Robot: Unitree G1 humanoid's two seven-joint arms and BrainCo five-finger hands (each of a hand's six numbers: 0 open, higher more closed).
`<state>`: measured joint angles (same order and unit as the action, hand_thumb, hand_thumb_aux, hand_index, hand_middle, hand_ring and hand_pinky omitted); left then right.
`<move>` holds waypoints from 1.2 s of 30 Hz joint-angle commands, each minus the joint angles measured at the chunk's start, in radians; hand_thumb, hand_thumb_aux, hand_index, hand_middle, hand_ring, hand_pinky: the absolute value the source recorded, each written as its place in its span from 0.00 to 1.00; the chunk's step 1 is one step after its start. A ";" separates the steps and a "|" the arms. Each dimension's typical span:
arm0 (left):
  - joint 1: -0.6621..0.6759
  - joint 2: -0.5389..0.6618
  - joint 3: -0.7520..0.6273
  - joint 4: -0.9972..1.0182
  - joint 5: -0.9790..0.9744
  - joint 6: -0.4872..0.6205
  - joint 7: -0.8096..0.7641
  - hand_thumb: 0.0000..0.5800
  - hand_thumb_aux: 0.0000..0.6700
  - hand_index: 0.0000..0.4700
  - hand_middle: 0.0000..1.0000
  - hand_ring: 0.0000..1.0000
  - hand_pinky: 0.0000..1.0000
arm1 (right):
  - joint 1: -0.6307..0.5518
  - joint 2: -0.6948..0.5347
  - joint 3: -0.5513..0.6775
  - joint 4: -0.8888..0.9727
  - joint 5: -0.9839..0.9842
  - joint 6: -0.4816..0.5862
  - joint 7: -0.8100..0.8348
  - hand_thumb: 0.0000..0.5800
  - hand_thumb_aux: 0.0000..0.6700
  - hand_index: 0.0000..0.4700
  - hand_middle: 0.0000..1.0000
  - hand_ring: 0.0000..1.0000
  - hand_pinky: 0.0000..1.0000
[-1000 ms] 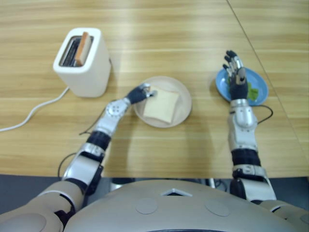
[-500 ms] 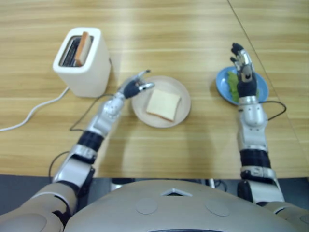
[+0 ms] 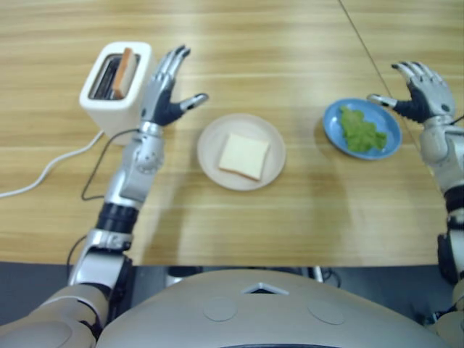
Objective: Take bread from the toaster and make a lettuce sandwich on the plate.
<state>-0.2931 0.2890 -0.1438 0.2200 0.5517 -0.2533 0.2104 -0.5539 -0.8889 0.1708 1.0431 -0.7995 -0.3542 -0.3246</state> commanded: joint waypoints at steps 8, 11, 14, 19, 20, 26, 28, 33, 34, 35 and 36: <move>-0.011 -0.020 -0.045 0.107 -0.017 -0.018 -0.019 0.00 0.00 0.00 0.00 0.00 0.00 | -0.074 0.090 0.289 0.294 -0.141 0.144 -0.012 0.00 0.00 0.00 0.00 0.00 0.00; -0.015 -0.019 -0.047 0.114 -0.018 -0.017 -0.024 0.00 0.00 0.00 0.00 0.00 0.00 | -0.069 0.113 0.315 0.307 -0.132 0.158 -0.011 0.00 0.00 0.00 0.00 0.00 0.00; -0.015 -0.019 -0.049 0.116 -0.020 -0.013 -0.029 0.00 0.00 0.00 0.00 0.00 0.00 | -0.060 0.129 0.322 0.313 -0.111 0.165 -0.015 0.77 0.52 0.51 0.00 0.00 0.00; -0.015 -0.018 -0.053 0.126 -0.015 -0.012 -0.026 0.00 0.00 0.00 0.00 0.00 0.00 | -0.071 0.120 0.322 0.311 -0.087 0.167 -0.041 1.00 1.00 0.98 0.00 0.00 0.00; -0.014 -0.019 -0.055 0.129 -0.015 -0.012 -0.025 0.00 0.00 0.00 0.00 0.00 0.00 | -0.075 0.115 0.322 0.310 -0.084 0.166 -0.047 1.00 1.00 0.98 0.00 0.00 0.00; -0.013 -0.024 -0.066 0.142 -0.009 -0.013 -0.018 0.00 0.00 0.00 0.00 0.00 0.00 | -0.086 0.098 0.322 0.303 -0.073 0.154 -0.066 1.00 1.00 0.98 0.00 0.00 0.00; -0.013 -0.024 -0.066 0.143 -0.011 -0.014 -0.017 0.00 0.00 0.00 0.00 0.00 0.00 | -0.085 0.094 0.321 0.300 -0.068 0.149 -0.074 1.00 1.00 0.98 0.03 0.03 0.03; -0.007 -0.024 -0.063 0.142 -0.017 -0.016 -0.017 0.00 0.00 0.00 0.00 0.00 0.00 | -0.086 0.067 0.295 0.272 -0.031 0.099 -0.117 1.00 1.00 0.98 1.00 1.00 1.00; -0.005 -0.024 -0.061 0.143 -0.021 -0.017 -0.018 0.00 0.00 0.00 0.00 0.00 0.00 | -0.086 0.058 0.290 0.260 -0.024 0.083 -0.132 1.00 1.00 0.98 1.00 1.00 1.00; -0.005 -0.024 -0.059 0.144 -0.023 -0.018 -0.017 0.00 0.00 0.00 0.00 0.00 0.00 | -0.084 0.048 0.284 0.245 -0.016 0.066 -0.149 1.00 1.00 0.98 1.00 1.00 1.00; -0.004 -0.023 -0.058 0.145 -0.025 -0.019 -0.017 0.00 0.00 0.00 0.00 0.00 0.00 | -0.081 0.036 0.275 0.222 -0.006 0.046 -0.166 1.00 1.00 0.98 1.00 1.00 1.00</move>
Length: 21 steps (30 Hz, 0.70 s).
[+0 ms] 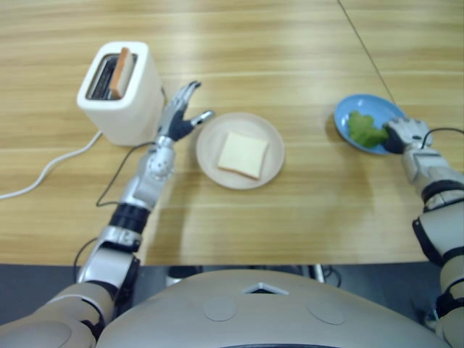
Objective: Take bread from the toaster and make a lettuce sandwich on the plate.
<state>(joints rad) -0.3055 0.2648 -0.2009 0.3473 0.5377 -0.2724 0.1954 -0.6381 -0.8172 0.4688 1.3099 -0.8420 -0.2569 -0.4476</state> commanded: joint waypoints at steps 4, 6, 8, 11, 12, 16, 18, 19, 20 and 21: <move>0.005 0.005 0.010 0.029 -0.026 -0.008 0.002 0.00 0.00 0.00 0.00 0.00 0.00 | 0.048 -0.099 -0.079 -0.208 0.090 -0.132 -0.087 1.00 1.00 0.98 1.00 1.00 1.00; 0.001 0.007 0.017 0.039 -0.036 -0.010 0.005 0.00 0.00 0.00 0.00 0.00 0.00 | 0.088 -0.123 -0.112 -0.322 0.113 -0.145 -0.089 1.00 1.00 0.98 1.00 1.00 1.00; -0.005 0.009 0.023 0.051 -0.042 -0.014 0.009 0.00 0.00 0.00 0.00 0.00 0.00 | 0.151 -0.147 -0.163 -0.478 0.145 -0.140 -0.069 1.00 1.00 0.98 1.00 1.00 1.00; -0.013 0.008 0.025 0.069 -0.046 -0.021 0.014 0.00 0.00 0.00 0.00 0.00 0.00 | 0.241 -0.164 -0.252 -0.693 0.203 -0.123 -0.026 1.00 1.00 0.98 1.00 1.00 1.00; -0.015 0.006 0.026 0.079 -0.050 -0.024 0.014 0.00 0.00 0.00 0.00 0.00 0.00 | 0.267 -0.166 -0.283 -0.766 0.216 -0.112 -0.012 1.00 1.00 0.98 1.00 1.00 1.00; -0.028 -0.008 0.032 0.120 -0.073 -0.041 0.015 0.00 0.00 0.00 0.00 0.00 0.00 | 0.333 -0.131 -0.384 -1.036 0.277 -0.067 0.078 1.00 1.00 0.98 1.00 1.00 1.00; -0.038 -0.017 0.041 0.150 -0.098 -0.054 0.013 0.00 0.00 0.00 0.00 0.00 0.00 | 0.337 -0.090 -0.400 -1.152 0.290 -0.036 0.123 1.00 1.00 0.98 1.00 1.00 1.00; -0.043 -0.022 0.047 0.167 -0.115 -0.062 0.010 0.00 0.00 0.00 0.00 0.00 0.00 | 0.329 -0.065 -0.395 -1.198 0.284 -0.021 0.143 1.00 1.00 0.98 1.00 1.00 1.00; -0.048 -0.030 0.059 0.184 -0.142 -0.072 0.003 0.00 0.00 0.00 0.00 0.00 0.00 | 0.317 -0.031 -0.382 -1.232 0.281 -0.013 0.165 1.00 1.00 0.98 1.00 1.00 1.00; -0.053 -0.036 0.072 0.201 -0.172 -0.079 -0.007 0.00 0.00 0.00 0.00 0.00 0.00 | 0.302 0.008 -0.364 -1.255 0.276 -0.008 0.185 1.00 1.00 0.98 1.00 1.00 1.00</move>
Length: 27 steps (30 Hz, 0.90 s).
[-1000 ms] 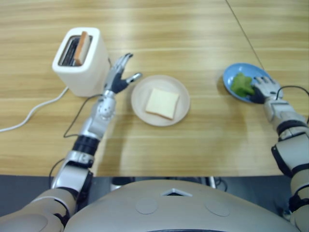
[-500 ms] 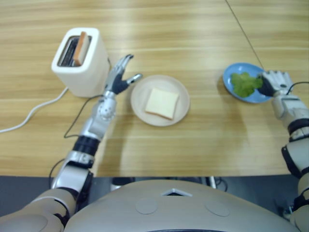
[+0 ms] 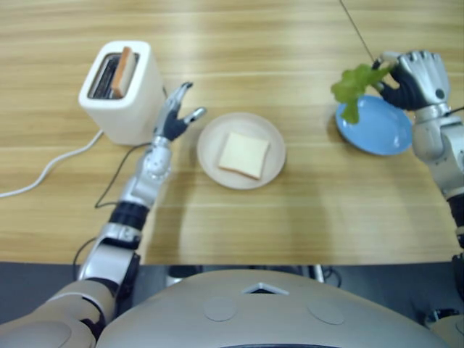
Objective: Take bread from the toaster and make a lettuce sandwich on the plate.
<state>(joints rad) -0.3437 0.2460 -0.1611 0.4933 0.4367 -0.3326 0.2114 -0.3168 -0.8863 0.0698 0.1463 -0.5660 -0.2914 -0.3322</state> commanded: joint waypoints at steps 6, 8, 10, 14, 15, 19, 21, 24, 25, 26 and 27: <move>-0.051 -0.045 0.085 0.149 -0.184 -0.045 -0.069 0.00 0.00 0.00 0.00 0.00 0.00 | -0.126 0.324 0.180 -0.040 -0.065 0.026 0.136 1.00 1.00 0.98 1.00 1.00 1.00; -0.057 -0.053 0.096 0.166 -0.210 -0.051 -0.083 0.00 0.00 0.00 0.00 0.00 0.00 | -0.158 0.402 0.238 0.039 -0.091 0.014 0.135 1.00 1.00 0.98 1.00 1.00 1.00; -0.061 -0.055 0.099 0.175 -0.222 -0.054 -0.091 0.00 0.00 0.00 0.00 0.00 0.00 | -0.176 0.458 0.273 0.109 -0.101 -0.003 0.134 1.00 1.00 0.98 1.00 1.00 1.00; -0.062 -0.055 0.094 0.184 -0.218 -0.059 -0.089 0.00 0.00 0.00 0.00 0.00 0.00 | -0.211 0.558 0.362 0.330 -0.144 -0.049 0.101 1.00 1.00 0.98 1.00 1.00 1.00; -0.061 -0.056 0.093 0.185 -0.216 -0.060 -0.089 0.00 0.00 0.00 0.00 0.00 0.00 | -0.218 0.570 0.376 0.388 -0.153 -0.062 0.089 1.00 1.00 0.98 1.00 1.00 1.00; -0.060 -0.061 0.087 0.185 -0.210 -0.059 -0.088 0.00 0.00 0.00 0.00 0.00 0.00 | -0.226 0.577 0.401 0.560 -0.164 -0.104 0.051 1.00 1.00 0.98 1.00 1.00 1.00; -0.061 -0.063 0.085 0.190 -0.207 -0.059 -0.087 0.00 0.00 0.00 0.00 0.00 0.00 | -0.213 0.562 0.407 0.594 -0.168 -0.120 0.040 1.00 1.00 0.98 1.00 1.00 1.00; -0.062 -0.063 0.079 0.193 -0.195 -0.056 -0.083 0.00 0.00 0.00 0.00 0.00 0.00 | -0.174 0.521 0.407 0.565 -0.172 -0.137 0.034 1.00 1.00 0.98 1.00 1.00 1.00; -0.061 -0.063 0.078 0.193 -0.195 -0.056 -0.082 0.00 0.00 0.00 0.00 0.00 0.00 | -0.162 0.506 0.403 0.546 -0.172 -0.139 0.035 1.00 1.00 0.98 1.00 1.00 1.00; -0.060 -0.063 0.078 0.193 -0.194 -0.056 -0.080 0.00 0.00 0.00 0.00 0.00 0.00 | -0.152 0.494 0.398 0.525 -0.170 -0.140 0.039 1.00 1.00 0.98 1.00 1.00 1.00; -0.059 -0.064 0.078 0.194 -0.194 -0.057 -0.079 0.00 0.00 0.00 0.00 0.00 0.00 | -0.140 0.479 0.389 0.497 -0.165 -0.142 0.044 1.00 1.00 0.98 1.00 1.00 1.00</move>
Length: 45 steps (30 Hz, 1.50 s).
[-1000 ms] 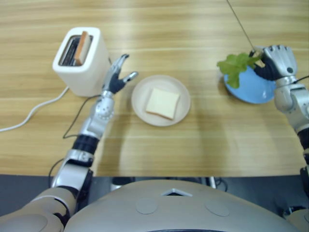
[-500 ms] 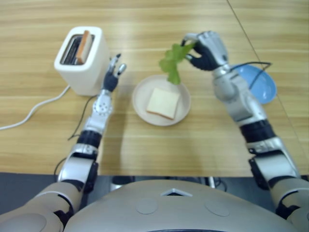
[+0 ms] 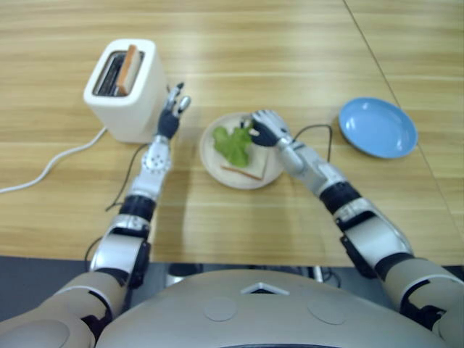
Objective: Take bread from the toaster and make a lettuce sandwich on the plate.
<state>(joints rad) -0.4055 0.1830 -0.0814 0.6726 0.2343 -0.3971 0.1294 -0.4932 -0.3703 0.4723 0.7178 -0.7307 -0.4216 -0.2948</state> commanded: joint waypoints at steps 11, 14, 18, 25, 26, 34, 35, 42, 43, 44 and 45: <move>0.006 0.005 -0.010 0.009 0.029 0.010 0.010 0.00 0.00 0.00 0.00 0.00 0.00 | 0.096 -0.155 -0.007 -0.313 -0.101 0.114 0.161 0.00 0.00 0.00 0.00 0.00 0.00; 0.009 0.014 -0.008 -0.009 0.038 0.013 0.012 0.00 0.00 0.00 0.00 0.00 0.00 | 0.141 -0.212 -0.027 -0.386 -0.134 0.154 0.211 0.00 0.00 0.00 0.00 0.00 0.00; 0.016 0.030 -0.007 -0.048 0.062 0.019 0.025 0.00 0.00 0.00 0.00 0.00 0.00 | 0.201 -0.303 -0.098 -0.506 -0.134 0.209 0.272 0.00 0.00 0.00 0.00 0.00 0.00; 0.037 0.057 -0.002 -0.143 0.101 0.025 0.061 0.00 0.00 0.00 0.00 0.00 0.00 | 0.279 -0.429 -0.241 -0.686 -0.127 0.279 0.320 0.00 0.00 0.00 0.00 0.00 0.00; 0.045 0.062 0.001 -0.171 0.108 0.024 0.068 0.00 0.00 0.00 0.00 0.00 0.00 | 0.289 -0.439 -0.270 -0.718 -0.115 0.287 0.323 0.00 0.00 0.00 0.00 0.00 0.00; 0.121 0.136 0.047 -0.564 0.297 0.065 0.176 0.00 0.00 0.00 0.00 0.00 0.00 | 0.375 -0.481 -0.529 -0.979 -0.010 0.326 0.377 0.00 0.00 0.00 0.00 0.00 0.00; 0.131 0.158 0.070 -0.650 0.366 0.092 0.200 0.00 0.00 0.00 0.00 0.00 0.00 | 0.378 -0.474 -0.556 -0.996 0.009 0.323 0.373 0.00 0.00 0.00 0.00 0.00 0.00; 0.080 0.298 0.133 -0.688 0.677 0.448 0.180 0.00 0.00 0.00 0.00 0.00 0.00 | 0.407 -0.402 -0.566 -0.984 0.024 0.318 0.353 0.00 0.00 0.00 0.00 0.00 0.00; 0.069 0.313 0.126 -0.647 0.693 0.486 0.162 0.00 0.00 0.00 0.00 0.00 0.00 | 0.411 -0.393 -0.561 -0.978 0.020 0.316 0.352 0.00 0.00 0.00 0.00 0.00 0.00; 0.058 0.325 0.115 -0.601 0.708 0.525 0.139 0.00 0.00 0.00 0.00 0.00 0.00 | 0.414 -0.387 -0.557 -0.975 0.018 0.315 0.353 0.00 0.00 0.00 0.00 0.00 0.00; 0.046 0.334 0.104 -0.549 0.713 0.554 0.118 0.00 0.00 0.00 0.00 0.00 0.00 | 0.416 -0.379 -0.554 -0.971 0.017 0.313 0.354 0.00 0.00 0.00 0.00 0.00 0.00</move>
<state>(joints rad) -0.3514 0.5052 0.0502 0.0338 0.9206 0.0896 0.2942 -0.0844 -0.7548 -0.0963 -0.2697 -0.7104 -0.1037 0.0548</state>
